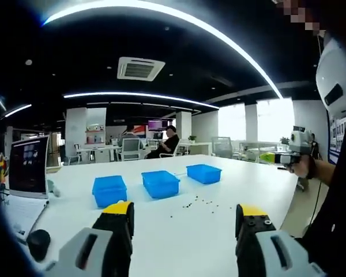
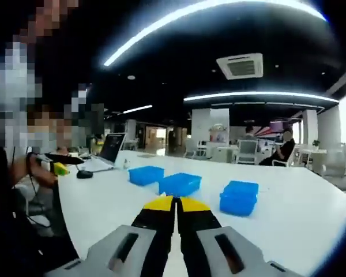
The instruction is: Pick up the resistors one by one and place each resistor into its matching bin, sorting the parts by color and model until every resistor is separated into the correct bin for its type
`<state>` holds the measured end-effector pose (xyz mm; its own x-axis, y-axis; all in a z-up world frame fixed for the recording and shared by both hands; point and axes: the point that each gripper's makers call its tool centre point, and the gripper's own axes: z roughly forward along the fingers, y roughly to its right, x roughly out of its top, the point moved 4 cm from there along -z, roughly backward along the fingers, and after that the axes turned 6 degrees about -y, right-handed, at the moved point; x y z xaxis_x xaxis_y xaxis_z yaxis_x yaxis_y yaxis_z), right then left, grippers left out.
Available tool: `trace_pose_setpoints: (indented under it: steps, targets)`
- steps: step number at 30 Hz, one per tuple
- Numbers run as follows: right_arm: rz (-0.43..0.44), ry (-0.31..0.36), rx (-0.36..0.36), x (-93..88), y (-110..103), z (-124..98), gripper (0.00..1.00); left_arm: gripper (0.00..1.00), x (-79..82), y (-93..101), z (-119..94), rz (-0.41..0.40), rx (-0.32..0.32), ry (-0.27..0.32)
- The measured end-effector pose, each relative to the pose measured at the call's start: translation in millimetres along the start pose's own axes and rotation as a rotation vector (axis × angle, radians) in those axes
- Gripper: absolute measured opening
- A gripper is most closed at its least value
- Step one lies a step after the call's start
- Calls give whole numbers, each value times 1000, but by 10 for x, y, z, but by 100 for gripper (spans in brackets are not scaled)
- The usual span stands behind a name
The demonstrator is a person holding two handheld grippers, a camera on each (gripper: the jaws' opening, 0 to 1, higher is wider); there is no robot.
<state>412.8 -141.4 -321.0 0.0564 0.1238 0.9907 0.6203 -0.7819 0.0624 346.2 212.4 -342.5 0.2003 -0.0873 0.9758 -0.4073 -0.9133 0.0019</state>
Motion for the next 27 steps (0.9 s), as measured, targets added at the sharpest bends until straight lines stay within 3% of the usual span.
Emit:
trace_pose_setpoints:
  steps: [4,8,11,14,17,18,23,27]
  targets:
    - [-6,25,35,149,-41,221,5,72,7,-31,-16,0,26,4]
    - [-110,27,138,384,-259,681,5,72,-5,-87,-51,3,71,1]
    - [-130,36,201,535,-402,965,5,72,-6,-135,-89,2,105,5]
    - [-164,32,282,704,-628,1408,5,72,3,-225,-137,-21,167,21]
    - [-116,-2,367,792,-840,1788,5,72,-29,-300,-156,-24,215,15]
    - [-124,5,405,856,-965,2019,5,72,-44,-332,-167,-28,233,14]
    - [-135,-29,439,971,-1211,2712,5,72,-34,-447,-263,-51,287,33]
    - [-187,-64,408,978,-1351,3284,5,72,-34,-550,-367,-73,349,48]
